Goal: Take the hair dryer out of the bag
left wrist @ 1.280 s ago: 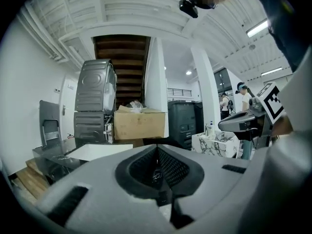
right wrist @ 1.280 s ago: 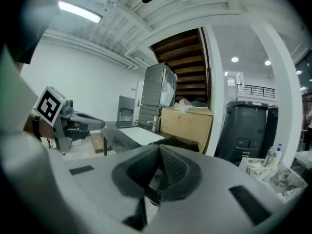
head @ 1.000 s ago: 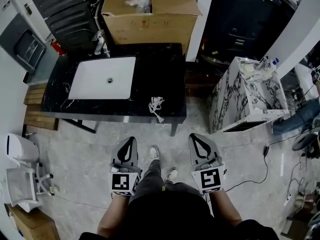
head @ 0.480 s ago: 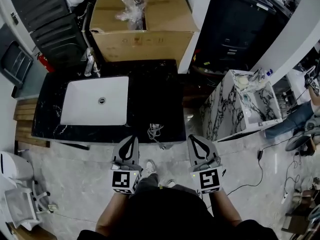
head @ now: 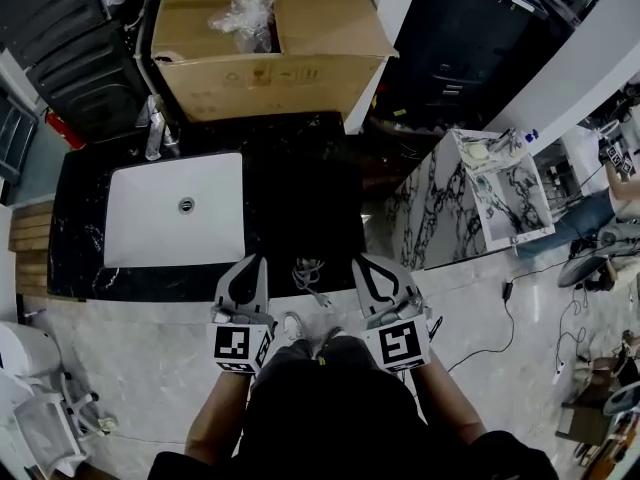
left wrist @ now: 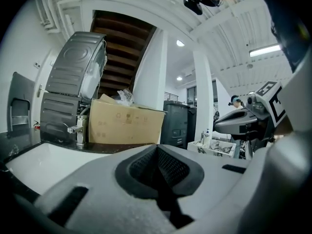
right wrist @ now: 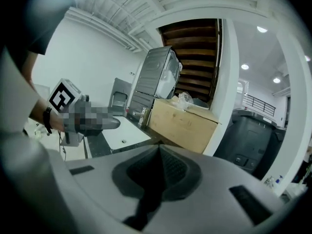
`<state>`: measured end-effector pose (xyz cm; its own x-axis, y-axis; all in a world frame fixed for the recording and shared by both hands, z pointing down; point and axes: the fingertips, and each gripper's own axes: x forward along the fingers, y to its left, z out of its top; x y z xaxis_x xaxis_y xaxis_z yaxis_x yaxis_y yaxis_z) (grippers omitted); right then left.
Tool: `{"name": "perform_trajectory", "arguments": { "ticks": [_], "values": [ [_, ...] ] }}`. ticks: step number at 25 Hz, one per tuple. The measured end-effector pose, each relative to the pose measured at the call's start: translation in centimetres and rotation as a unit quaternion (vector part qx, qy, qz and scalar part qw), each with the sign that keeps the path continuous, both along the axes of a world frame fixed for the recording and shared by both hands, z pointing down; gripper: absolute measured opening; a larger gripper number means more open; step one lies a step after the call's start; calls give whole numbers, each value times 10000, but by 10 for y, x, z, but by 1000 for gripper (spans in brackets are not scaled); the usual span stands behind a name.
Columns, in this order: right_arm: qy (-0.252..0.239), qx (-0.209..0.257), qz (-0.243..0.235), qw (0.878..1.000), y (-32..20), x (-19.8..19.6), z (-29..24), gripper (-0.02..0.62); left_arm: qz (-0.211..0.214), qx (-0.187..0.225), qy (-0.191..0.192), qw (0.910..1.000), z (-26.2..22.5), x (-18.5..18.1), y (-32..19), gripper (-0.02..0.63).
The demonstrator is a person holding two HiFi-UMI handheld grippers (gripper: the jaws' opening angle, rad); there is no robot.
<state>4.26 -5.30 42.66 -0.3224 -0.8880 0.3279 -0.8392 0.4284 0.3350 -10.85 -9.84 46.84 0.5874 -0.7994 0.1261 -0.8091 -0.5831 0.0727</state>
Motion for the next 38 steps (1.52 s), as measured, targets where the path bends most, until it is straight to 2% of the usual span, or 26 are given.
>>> {"name": "perform_trajectory", "arguments": {
  "ticks": [3,6,11,12,14,17,19,22,23,26,30,38],
  "values": [
    [52,-83,-220,9997,-9,-1,10,14,7,-128,-2,9999,7,9,-7,20],
    [228,-353,-544,9976,-16,-1,27,18,-82,-65,-30,9999,0,18,-13,20],
    [624,-910,-1153,9872,-17,-10,73,151,-253,-94,-156,9995,-1,16,-7,20],
    [713,-1009,-1255,9844,-18,-11,81,160,-275,-117,-174,9994,1,14,-6,20],
    [1057,-1269,-1474,9752,-22,-12,100,211,-297,-186,-178,9992,5,11,-5,20],
    [1938,-1636,-1776,9509,-27,-5,134,270,-278,-286,-205,9990,12,15,1,20],
    [2242,-1724,-1870,9407,-34,0,148,270,-253,-351,-248,9988,17,19,5,20],
    [2380,-1735,-1965,9352,-45,1,155,266,-155,-507,-330,9981,26,28,11,21],
    [2443,-1653,-1989,9346,-49,1,153,229,-102,-559,-368,9977,30,32,14,21],
    [2505,-1373,-1977,9377,-64,1,143,41,130,-725,-511,9960,42,46,23,21],
    [2141,-1320,-1912,9488,-79,-2,126,29,504,-763,-750,9930,53,72,26,21],
    [1536,-1080,-1783,9659,-93,-12,96,28,433,-936,-1010,9895,67,94,-1,23]
  ]
}}
